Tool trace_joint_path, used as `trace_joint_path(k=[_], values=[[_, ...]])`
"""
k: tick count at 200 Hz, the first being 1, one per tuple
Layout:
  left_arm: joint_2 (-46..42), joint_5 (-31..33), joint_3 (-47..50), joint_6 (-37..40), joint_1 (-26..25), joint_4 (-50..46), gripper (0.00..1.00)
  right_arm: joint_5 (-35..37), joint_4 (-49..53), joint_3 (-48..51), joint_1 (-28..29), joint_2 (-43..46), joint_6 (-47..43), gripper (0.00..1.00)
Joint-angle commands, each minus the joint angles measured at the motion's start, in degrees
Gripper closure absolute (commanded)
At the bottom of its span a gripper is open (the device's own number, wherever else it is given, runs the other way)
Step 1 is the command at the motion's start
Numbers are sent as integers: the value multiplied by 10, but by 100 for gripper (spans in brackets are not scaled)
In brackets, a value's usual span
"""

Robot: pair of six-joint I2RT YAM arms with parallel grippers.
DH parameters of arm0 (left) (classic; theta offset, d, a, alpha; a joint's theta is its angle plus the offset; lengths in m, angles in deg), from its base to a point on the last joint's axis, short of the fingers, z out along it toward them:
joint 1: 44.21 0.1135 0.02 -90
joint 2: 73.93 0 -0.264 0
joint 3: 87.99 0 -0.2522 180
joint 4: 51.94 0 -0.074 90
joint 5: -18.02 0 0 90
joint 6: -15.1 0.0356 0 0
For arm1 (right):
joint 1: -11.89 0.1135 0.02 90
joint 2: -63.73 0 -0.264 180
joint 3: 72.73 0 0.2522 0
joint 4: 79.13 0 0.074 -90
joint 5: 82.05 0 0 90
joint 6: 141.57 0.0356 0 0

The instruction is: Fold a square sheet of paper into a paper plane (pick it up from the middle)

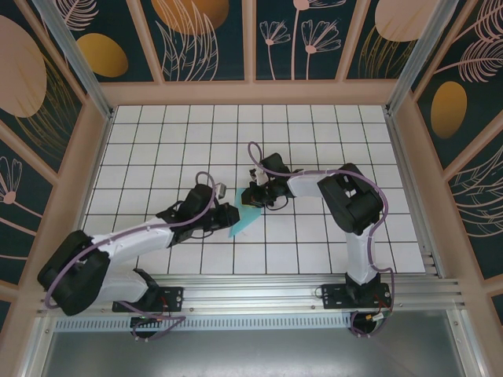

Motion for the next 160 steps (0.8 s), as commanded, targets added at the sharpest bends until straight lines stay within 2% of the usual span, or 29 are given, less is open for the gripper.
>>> trace_joint_path(k=[1, 36, 75, 117, 160], values=[[62, 16, -17, 12, -1, 47, 86, 78, 44, 19, 1, -53, -2, 87], [108, 70, -12, 20, -1, 78, 88, 77, 43, 25, 1, -47, -3, 87], [159, 39, 16, 17, -1, 101, 89, 72, 42, 21, 0, -42, -3, 87], [160, 83, 69, 10, -1, 64, 92, 62, 46, 4, -1, -17, -5, 86], [179, 83, 73, 16, -1, 63, 97, 56, 52, -5, -2, 53, -7, 84]])
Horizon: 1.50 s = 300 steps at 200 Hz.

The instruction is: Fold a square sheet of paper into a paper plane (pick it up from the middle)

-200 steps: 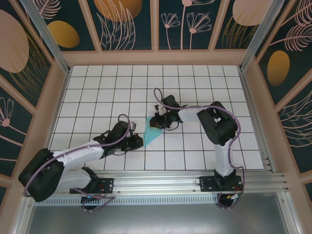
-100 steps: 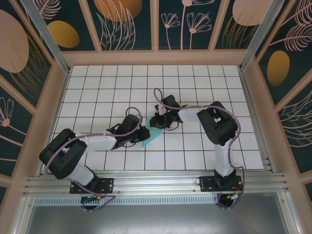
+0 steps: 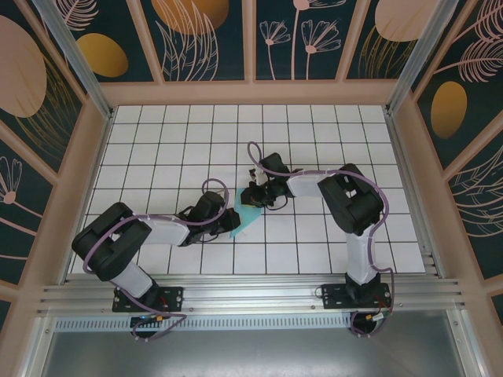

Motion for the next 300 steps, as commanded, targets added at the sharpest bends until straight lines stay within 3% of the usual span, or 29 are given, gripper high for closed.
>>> trace_joint_path(k=[1, 34, 71, 147, 300], values=[[28, 32, 29, 8, -1, -90, 97, 43, 39, -1, -3, 45, -6, 84], [37, 25, 17, 14, -1, -94, 100, 17, -7, 45, 3, 80, 16, 91], [42, 22, 15, 18, -1, -95, 100, 9, -19, 37, 28, 50, 27, 98], [51, 34, 14, 30, -1, -119, 100, 64, -13, 32, 10, -20, 21, 97], [64, 38, 25, 30, -1, -127, 100, 48, -6, 6, -90, -38, -24, 92]])
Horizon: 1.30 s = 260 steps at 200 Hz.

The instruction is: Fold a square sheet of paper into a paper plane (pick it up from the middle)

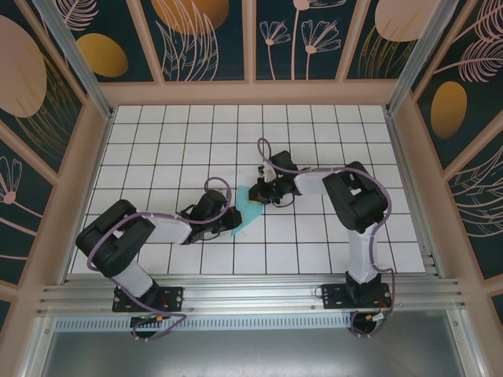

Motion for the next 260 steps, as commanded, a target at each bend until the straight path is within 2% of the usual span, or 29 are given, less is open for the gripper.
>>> trace_joint_path(k=[1, 53, 92, 125, 148, 163, 186, 233, 260], values=[[44, 34, 39, 10, -1, -135, 100, 75, 19, -11, -39, -34, -31, 92], [44, 32, 45, 10, -1, -127, 100, 79, 37, -33, -70, -33, -46, 91], [43, 29, 40, 15, -1, -127, 100, 75, 68, -60, -80, 6, -57, 89], [43, 25, 34, 21, -1, -132, 100, 52, 41, -32, -55, 55, -35, 89], [42, 25, 30, 24, 0, -137, 100, 74, 31, -14, -18, 75, -27, 88], [39, 26, 30, 24, 0, -138, 100, 52, 18, -14, -2, 59, -20, 89], [38, 27, 27, 27, -1, -145, 100, 77, 20, -16, 13, 36, -17, 89], [40, 28, 30, 27, -1, -147, 100, 93, 7, -6, 4, -8, -16, 90], [41, 30, 32, 29, -1, -150, 100, 108, 6, -7, -36, -20, -24, 91]])
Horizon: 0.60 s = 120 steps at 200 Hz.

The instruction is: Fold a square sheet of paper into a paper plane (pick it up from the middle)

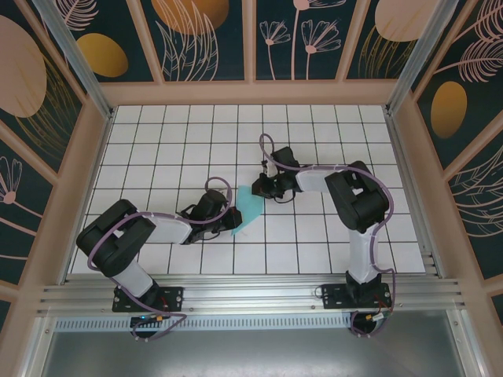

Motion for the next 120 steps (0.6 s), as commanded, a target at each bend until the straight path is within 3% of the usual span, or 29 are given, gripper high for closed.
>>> trace_joint_path(k=[1, 62, 120], values=[[38, 30, 34, 16, -1, -153, 100, 47, -4, 8, -30, -25, -5, 91], [37, 30, 38, 14, -1, -152, 100, 47, 38, -51, -81, -36, -32, 90], [34, 27, 34, 14, 0, -150, 100, -2, 5, 6, -41, 79, 0, 88]])
